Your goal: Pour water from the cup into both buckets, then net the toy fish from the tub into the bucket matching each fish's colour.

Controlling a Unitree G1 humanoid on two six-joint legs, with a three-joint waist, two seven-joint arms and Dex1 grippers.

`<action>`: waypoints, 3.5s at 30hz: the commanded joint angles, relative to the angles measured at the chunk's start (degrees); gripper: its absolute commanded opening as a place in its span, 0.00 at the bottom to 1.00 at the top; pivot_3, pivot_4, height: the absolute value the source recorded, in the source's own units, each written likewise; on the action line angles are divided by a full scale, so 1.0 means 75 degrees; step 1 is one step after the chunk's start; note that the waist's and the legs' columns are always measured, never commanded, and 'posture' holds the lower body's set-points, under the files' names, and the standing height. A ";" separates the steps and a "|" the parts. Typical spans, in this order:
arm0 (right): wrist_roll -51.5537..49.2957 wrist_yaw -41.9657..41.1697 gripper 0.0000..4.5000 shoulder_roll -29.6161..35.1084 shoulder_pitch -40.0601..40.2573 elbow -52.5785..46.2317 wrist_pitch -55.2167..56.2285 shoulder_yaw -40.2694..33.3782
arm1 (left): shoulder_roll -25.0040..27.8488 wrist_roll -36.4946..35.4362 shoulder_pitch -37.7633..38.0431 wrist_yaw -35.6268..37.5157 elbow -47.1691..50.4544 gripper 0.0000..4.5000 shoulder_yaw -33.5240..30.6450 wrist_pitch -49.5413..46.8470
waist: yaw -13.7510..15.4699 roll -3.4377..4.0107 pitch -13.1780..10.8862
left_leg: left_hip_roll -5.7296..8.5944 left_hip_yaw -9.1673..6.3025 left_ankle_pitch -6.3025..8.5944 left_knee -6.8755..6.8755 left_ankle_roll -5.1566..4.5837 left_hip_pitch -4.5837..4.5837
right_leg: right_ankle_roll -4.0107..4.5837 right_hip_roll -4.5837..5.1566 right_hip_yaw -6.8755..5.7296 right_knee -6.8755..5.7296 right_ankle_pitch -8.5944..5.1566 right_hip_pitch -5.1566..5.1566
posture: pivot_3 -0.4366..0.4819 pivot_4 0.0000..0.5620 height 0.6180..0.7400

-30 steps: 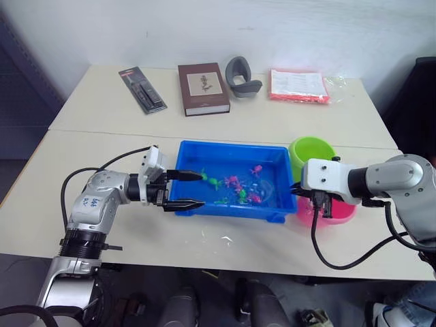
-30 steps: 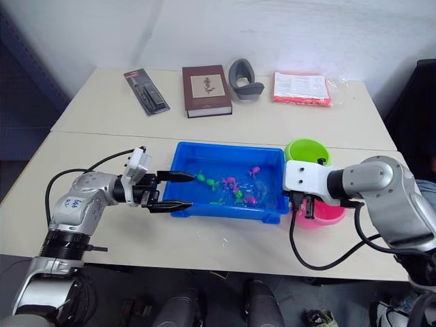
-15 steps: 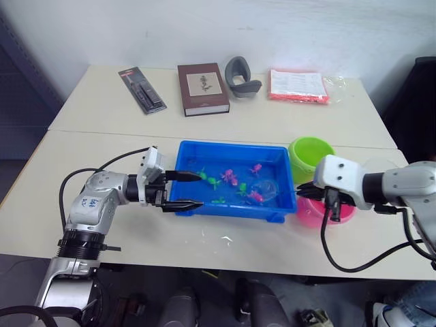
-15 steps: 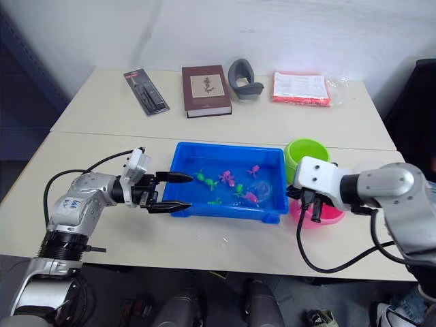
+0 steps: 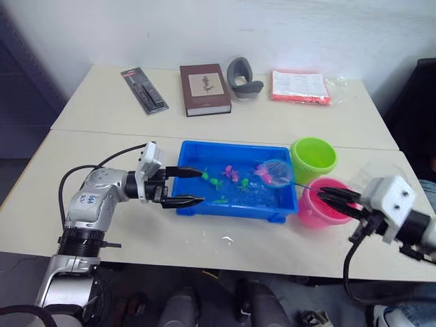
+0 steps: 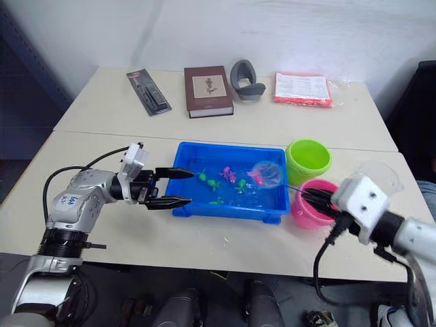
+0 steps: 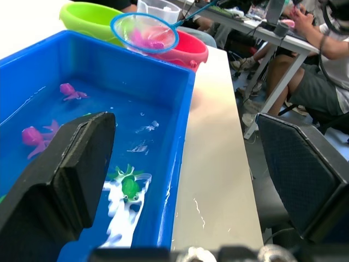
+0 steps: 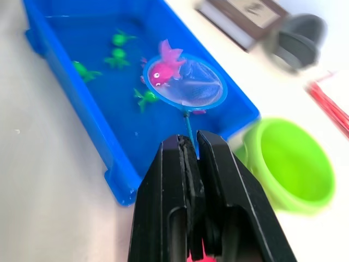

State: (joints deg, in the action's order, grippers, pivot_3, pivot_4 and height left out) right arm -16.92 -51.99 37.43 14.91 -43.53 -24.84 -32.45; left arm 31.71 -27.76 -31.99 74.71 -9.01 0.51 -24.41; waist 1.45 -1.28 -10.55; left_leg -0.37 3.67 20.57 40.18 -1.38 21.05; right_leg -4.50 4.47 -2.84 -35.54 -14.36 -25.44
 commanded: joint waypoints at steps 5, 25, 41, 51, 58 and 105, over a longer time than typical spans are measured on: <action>0.0206 0.0899 0.00 -0.1407 0.1704 -0.0740 0.1427 -0.1318 | -0.0299 -0.0256 -0.0278 0.0116 0.0376 0.99 0.0170 -0.0146 | -0.0034 0.0002 0.0001 | 0.0012 0.0004 -0.0004 -0.0003 -0.0006 -0.0013 | -0.0007 -0.0001 0.0008 -0.0006 0.0004 0.0004 | 0.48 0.27 1.00; 0.6660 0.4343 0.00 -0.0835 0.2827 0.2549 0.9017 -0.1976 | -0.1253 -0.0352 -0.0199 -0.0349 0.0739 0.99 0.0394 -0.0228 | -0.0063 0.0007 0.0001 | 0.0020 0.0010 0.0021 -0.0022 -0.0049 -0.0113 | 0.0006 0.0005 0.0052 0.0028 -0.0004 0.0093 | 0.48 0.27 1.00; 0.9149 0.7284 0.00 0.0172 0.2852 0.3914 0.9673 -0.1758 | -0.1587 -0.0329 -0.0205 -0.0624 0.0848 0.99 0.0498 -0.0217 | -0.0067 0.0008 0.0000 | 0.0018 0.0000 0.0001 -0.0022 -0.0014 -0.0112 | 0.0017 0.0008 0.0052 0.0038 -0.0010 0.0106 | 0.48 0.27 1.00; 0.9046 0.7379 0.00 0.0260 0.2979 0.3523 0.9669 -0.1030 | -0.1610 -0.0309 -0.0101 -0.0610 0.0855 0.99 0.0630 -0.0181 | -0.0120 0.0008 0.0000 | 0.0007 -0.0009 0.0009 -0.0024 -0.0028 -0.0112 | 0.0018 0.0011 0.0051 0.0052 -0.0011 0.0115 | 0.48 0.27 1.00; 0.9097 0.7448 0.00 0.0166 0.3014 0.3315 0.9398 -0.0781 | -0.1600 -0.0286 -0.0043 -0.0623 0.0864 0.99 0.0661 -0.0143 | -0.0184 0.0009 0.0000 | -0.0002 -0.0015 0.0011 -0.0027 -0.0029 -0.0111 | 0.0017 0.0012 0.0050 0.0060 -0.0011 0.0118 | 0.48 0.27 1.00; -0.2825 0.4047 0.00 0.1682 -0.0851 0.0123 -0.0150 0.2894 | -0.0289 0.0136 0.0075 -0.1060 -0.0396 0.99 -0.0582 0.1035 | -0.0031 0.0021 -0.0008 | -0.0050 -0.0054 0.0028 -0.0029 -0.0024 -0.0097 | 0.0047 0.0018 -0.0011 0.0076 -0.0015 0.0114 | 0.48 0.27 1.00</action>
State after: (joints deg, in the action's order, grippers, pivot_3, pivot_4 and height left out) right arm -30.41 -21.78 44.29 12.57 -41.79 -11.99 -9.73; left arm 26.99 -27.43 -31.92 67.33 -11.24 -0.23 -19.25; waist 1.22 -1.12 -10.61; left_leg -0.75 3.29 20.80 39.97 -1.56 20.33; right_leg -4.15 4.61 -2.93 -34.94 -14.47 -24.59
